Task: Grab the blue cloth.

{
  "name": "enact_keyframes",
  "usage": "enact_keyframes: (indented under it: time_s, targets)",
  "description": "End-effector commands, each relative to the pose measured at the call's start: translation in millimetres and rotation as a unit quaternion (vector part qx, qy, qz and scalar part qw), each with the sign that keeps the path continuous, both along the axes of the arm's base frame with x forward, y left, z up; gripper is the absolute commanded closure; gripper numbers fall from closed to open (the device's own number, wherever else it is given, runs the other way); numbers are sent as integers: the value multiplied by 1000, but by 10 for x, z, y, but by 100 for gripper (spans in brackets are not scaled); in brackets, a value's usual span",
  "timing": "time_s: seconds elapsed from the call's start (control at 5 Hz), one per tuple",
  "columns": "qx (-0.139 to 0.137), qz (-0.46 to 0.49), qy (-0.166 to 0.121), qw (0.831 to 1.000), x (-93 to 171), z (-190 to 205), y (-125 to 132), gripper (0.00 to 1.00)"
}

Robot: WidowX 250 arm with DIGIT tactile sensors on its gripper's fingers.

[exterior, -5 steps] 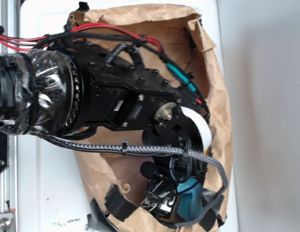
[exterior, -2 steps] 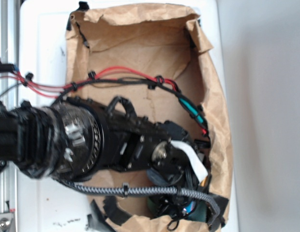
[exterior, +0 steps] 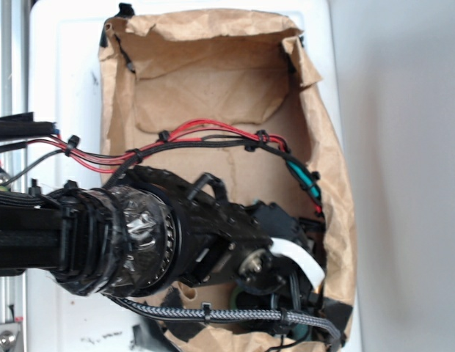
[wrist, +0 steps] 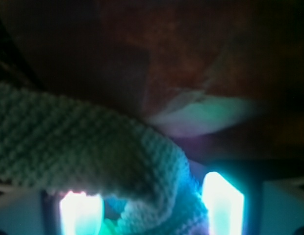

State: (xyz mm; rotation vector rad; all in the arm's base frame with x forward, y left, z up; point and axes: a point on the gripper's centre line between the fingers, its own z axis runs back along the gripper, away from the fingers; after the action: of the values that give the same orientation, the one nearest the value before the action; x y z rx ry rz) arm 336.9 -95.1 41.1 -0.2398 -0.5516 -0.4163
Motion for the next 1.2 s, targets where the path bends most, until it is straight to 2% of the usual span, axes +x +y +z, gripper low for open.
enact_keyframes:
  time_s: [0.0,0.2,0.4,0.6,0.8,1.0]
  targets:
    - [-19,-3,0,1000,13,311,-12,100]
    - [-37,14,-7,999,34,525,154,100]
    - [-53,31,-29,998,-14,792,384,100]
    - [-68,42,-43,996,-163,1046,595,100]
    - [-73,41,-24,996,-310,1255,771,100]
    - [-47,64,15,997,-356,1401,871,100]
